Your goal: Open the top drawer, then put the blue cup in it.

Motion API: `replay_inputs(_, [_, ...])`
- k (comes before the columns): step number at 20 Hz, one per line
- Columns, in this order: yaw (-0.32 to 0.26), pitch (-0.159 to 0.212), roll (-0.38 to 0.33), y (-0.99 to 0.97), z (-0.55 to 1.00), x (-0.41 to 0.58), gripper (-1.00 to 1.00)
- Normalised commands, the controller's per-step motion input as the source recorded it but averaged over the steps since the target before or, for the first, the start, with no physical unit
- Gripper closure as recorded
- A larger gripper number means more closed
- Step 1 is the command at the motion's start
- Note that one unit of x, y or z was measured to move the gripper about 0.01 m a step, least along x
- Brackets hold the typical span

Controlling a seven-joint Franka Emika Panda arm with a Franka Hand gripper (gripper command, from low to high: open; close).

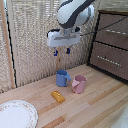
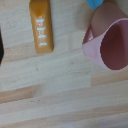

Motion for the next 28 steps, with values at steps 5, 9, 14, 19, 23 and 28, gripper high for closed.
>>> replay_inputs(5, [0.132, 0.006, -0.048, -0.25, 0.64, -0.050, -1.00])
replay_inputs(9, [0.129, 0.008, -0.121, -0.21, 0.63, -0.051, -1.00])
replay_inputs(14, [0.139, 0.000, -0.247, -0.23, 0.31, -0.103, -1.00])
replay_inputs(19, [0.115, 0.000, -0.340, -0.22, 0.02, -0.018, -1.00])
replay_inputs(23, [0.110, 0.000, -0.362, -0.25, 0.00, -0.021, -1.00])
replay_inputs(28, [0.127, -0.039, -0.360, -0.23, 0.00, -0.014, -1.00])
